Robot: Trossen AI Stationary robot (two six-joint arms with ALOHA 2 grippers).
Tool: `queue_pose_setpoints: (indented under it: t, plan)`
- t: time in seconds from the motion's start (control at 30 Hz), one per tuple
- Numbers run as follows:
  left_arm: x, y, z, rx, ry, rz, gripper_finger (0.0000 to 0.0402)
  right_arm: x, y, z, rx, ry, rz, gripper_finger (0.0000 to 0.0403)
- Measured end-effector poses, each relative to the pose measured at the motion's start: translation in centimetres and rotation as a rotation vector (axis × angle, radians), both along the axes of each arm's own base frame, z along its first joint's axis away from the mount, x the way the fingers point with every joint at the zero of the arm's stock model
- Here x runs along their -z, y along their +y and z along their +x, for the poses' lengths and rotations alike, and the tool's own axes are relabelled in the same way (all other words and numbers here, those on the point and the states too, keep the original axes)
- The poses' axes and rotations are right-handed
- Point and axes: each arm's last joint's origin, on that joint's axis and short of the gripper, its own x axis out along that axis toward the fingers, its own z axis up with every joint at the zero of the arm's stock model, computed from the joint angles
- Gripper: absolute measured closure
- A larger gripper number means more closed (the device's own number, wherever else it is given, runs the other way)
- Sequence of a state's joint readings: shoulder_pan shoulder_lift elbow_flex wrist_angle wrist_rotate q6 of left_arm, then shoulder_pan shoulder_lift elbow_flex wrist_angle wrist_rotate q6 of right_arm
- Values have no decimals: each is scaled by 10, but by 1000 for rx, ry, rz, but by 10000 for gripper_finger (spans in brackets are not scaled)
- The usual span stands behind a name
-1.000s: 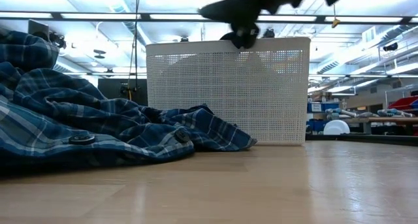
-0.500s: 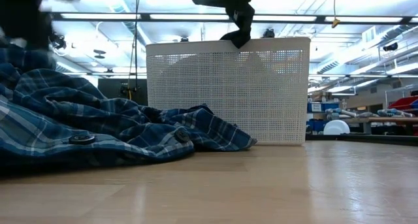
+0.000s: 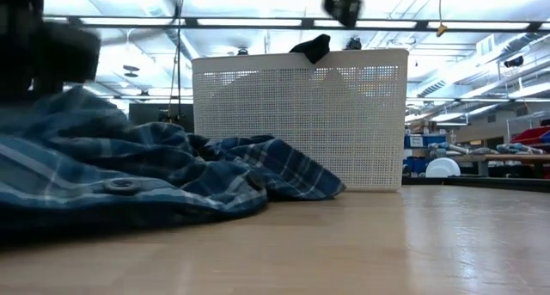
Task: Sort clothes
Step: Put the dark blue long sleeve into the white bin
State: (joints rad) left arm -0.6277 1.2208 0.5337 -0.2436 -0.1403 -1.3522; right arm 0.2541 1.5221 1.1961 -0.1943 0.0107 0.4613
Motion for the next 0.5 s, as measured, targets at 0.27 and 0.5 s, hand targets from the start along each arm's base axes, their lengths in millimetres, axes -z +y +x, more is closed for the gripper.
queue_pose_setpoints:
  t: [0.27, 0.5]
  plan:
    - [-98, -7, 29, -33, -396, 91, 399, -44, -15, -70, 53, 92, 19, 298]
    - [-205, 12, 47, -70, -666, 268, 400, -69, -26, -131, 128, 106, -56, 326]
